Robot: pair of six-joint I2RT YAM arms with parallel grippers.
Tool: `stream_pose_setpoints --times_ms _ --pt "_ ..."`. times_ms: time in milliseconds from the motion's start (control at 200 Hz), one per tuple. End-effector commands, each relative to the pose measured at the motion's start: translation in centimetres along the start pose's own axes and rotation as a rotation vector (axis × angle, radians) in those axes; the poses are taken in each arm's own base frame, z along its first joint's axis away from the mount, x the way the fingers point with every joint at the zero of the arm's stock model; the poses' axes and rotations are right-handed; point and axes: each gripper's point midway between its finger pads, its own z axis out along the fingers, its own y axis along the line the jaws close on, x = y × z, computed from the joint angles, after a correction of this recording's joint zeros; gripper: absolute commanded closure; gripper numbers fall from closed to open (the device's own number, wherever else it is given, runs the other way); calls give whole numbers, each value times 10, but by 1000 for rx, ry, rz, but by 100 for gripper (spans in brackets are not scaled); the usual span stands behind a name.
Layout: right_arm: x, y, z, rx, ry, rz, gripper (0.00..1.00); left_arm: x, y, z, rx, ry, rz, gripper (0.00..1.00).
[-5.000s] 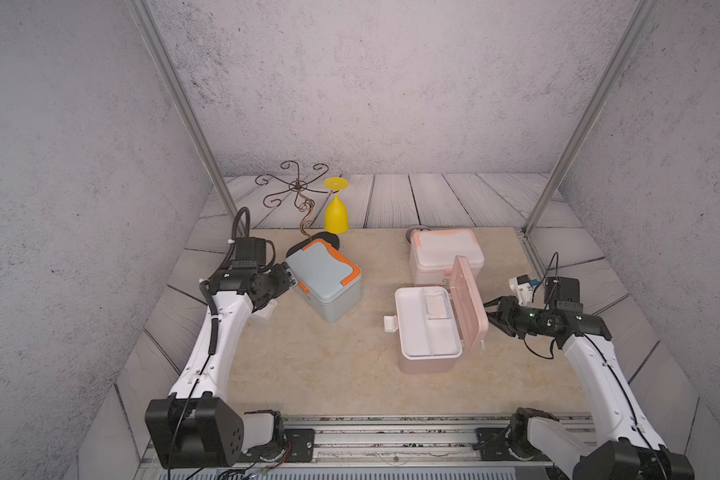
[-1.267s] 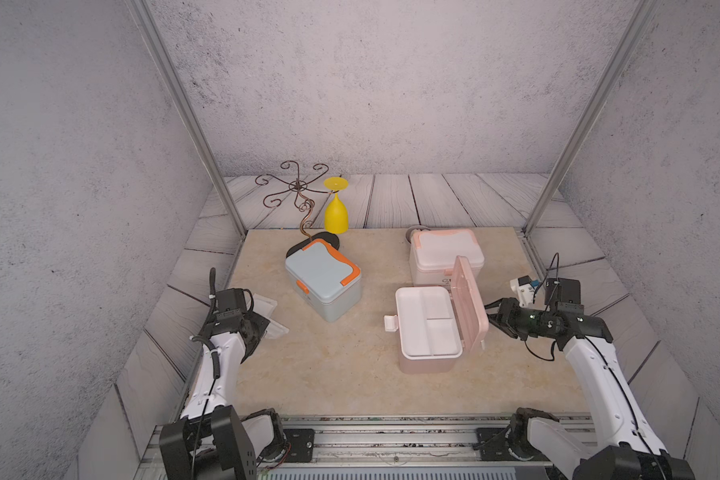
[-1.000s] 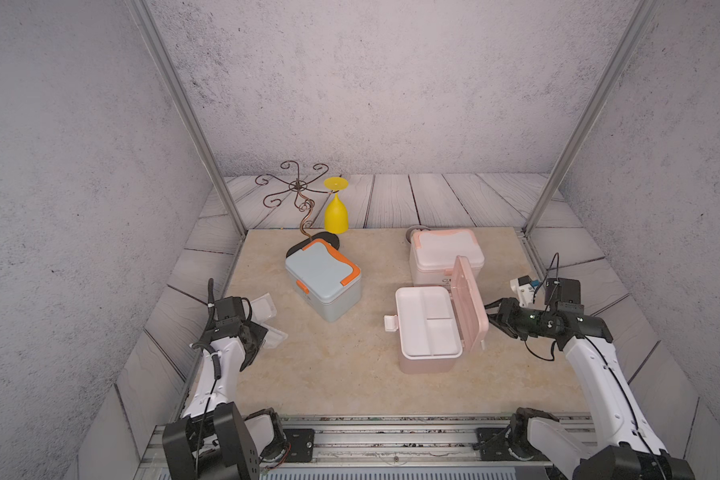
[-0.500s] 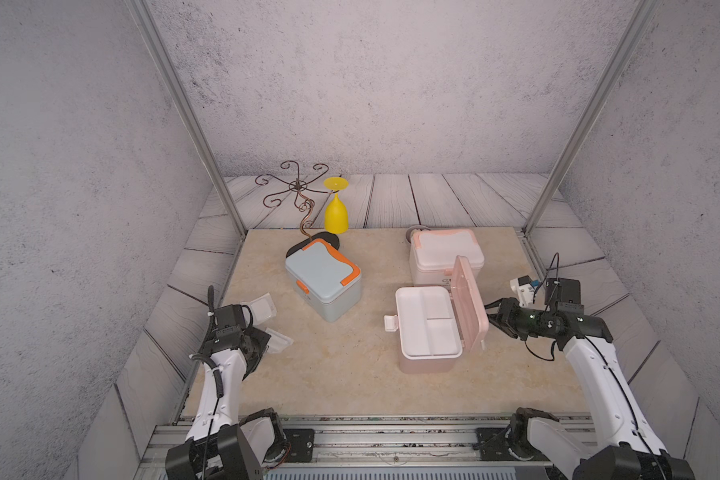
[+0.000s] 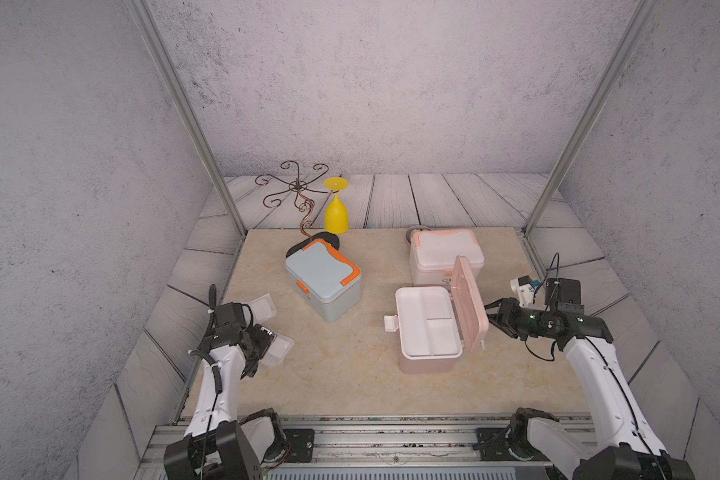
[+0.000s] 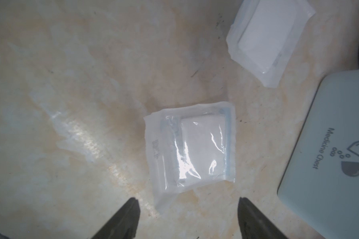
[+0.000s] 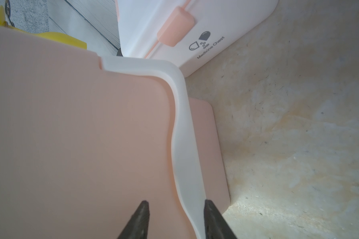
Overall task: Open first aid kits and take out gauze
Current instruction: Place the gauze at the center of the board, then close the lid of the first aid kit.
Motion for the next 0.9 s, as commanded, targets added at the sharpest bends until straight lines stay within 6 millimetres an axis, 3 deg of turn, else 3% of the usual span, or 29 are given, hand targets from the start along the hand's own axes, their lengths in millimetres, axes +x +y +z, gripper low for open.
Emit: stream_pose_setpoints --times_ms 0,120,220,480,716,896 --pt "-5 10 -7 -9 -19 -17 55 -3 -19 -31 52 -43 93 17" --pt "-9 14 -9 -18 -37 -10 55 10 -54 -59 136 -62 224 17" --pt "-12 23 -14 -38 -55 -11 57 33 -93 -76 258 -29 326 18" --pt "-17 41 -17 -82 -52 -34 69 84 -170 -92 496 109 483 21" --pt "-16 62 -9 -107 -18 -77 78 128 -203 -87 625 218 565 21" --pt "-9 78 4 -97 24 -134 84 146 -208 -83 665 272 596 20"
